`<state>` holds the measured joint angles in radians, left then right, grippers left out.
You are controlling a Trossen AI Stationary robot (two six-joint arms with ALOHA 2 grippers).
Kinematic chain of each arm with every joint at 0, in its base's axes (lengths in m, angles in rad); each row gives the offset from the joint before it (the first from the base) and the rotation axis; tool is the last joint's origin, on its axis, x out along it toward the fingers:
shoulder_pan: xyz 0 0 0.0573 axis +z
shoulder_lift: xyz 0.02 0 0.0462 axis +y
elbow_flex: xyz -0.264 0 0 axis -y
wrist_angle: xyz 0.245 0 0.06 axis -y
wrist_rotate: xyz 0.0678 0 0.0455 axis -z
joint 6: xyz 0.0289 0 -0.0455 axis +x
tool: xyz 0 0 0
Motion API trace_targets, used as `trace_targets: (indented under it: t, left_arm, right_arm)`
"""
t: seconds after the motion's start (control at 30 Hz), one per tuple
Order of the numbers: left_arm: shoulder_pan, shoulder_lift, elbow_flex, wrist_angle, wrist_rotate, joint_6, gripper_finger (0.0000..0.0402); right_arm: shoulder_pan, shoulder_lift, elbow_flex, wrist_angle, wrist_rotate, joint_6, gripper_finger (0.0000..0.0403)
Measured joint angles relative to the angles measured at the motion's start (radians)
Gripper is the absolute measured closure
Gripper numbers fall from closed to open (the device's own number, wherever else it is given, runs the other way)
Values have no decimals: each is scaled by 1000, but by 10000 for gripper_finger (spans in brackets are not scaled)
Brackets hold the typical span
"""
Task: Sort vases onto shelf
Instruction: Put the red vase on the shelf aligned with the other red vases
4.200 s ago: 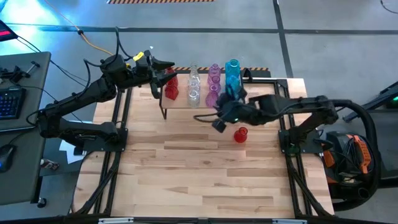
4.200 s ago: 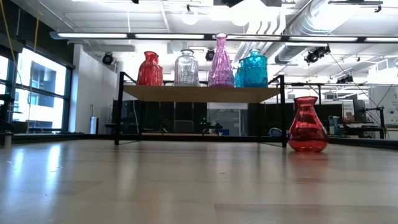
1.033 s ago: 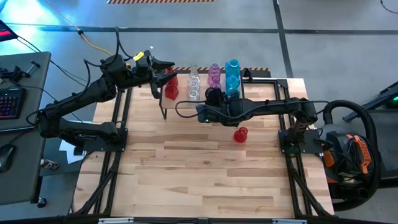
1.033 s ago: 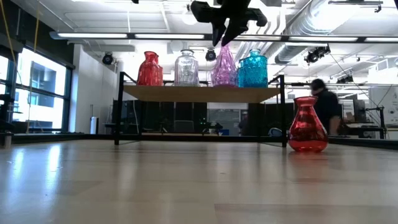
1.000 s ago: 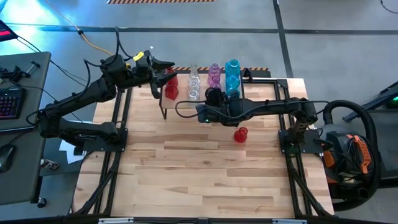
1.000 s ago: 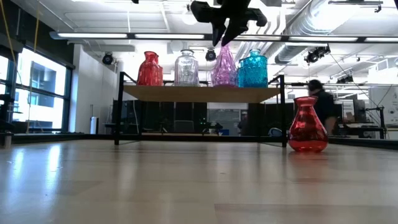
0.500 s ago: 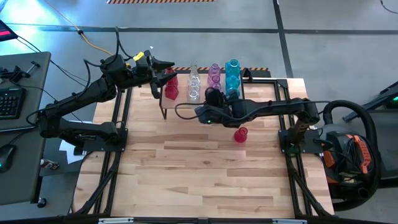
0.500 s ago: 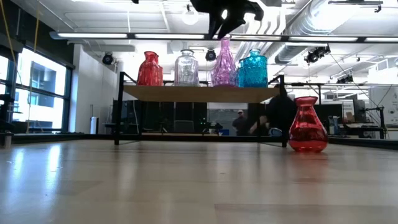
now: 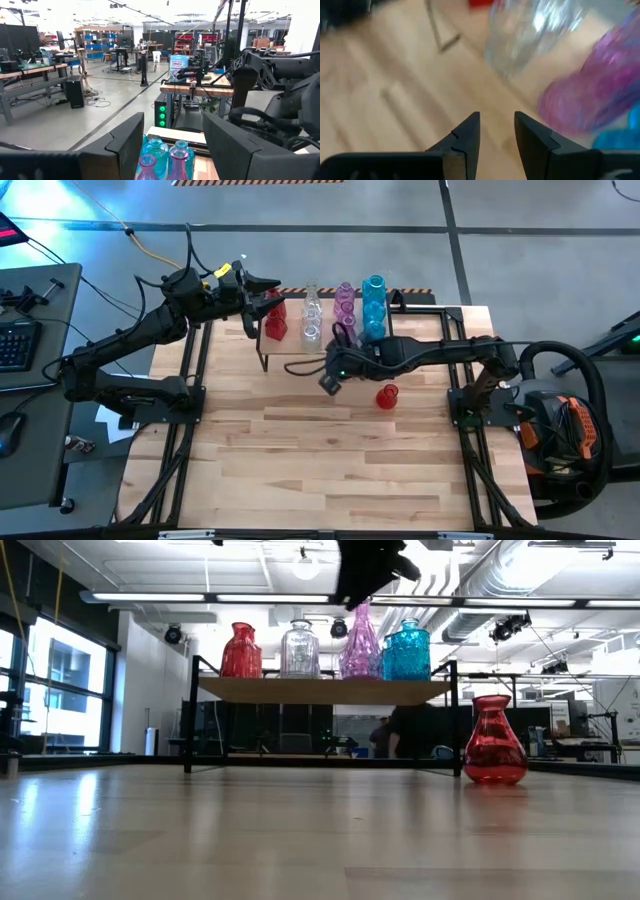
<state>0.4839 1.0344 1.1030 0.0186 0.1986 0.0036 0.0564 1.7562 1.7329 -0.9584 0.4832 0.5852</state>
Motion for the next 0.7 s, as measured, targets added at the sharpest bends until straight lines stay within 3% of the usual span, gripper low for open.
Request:
trace_targets:
  t: [0.2, 0.5, 0.7]
  left_arm:
    - [0, 0, 0, 0, 0, 0, 207]
    - [0, 0, 0, 0, 0, 0, 207]
    - [0, 0, 0, 0, 0, 0, 207]
  right_arm:
    - [37, -15, 0, -204, -140, -2, 297]
    - [121, -58, -29, -463, -71, 43, 297]
    - [153, -269, -243, -363, -36, 94, 297]
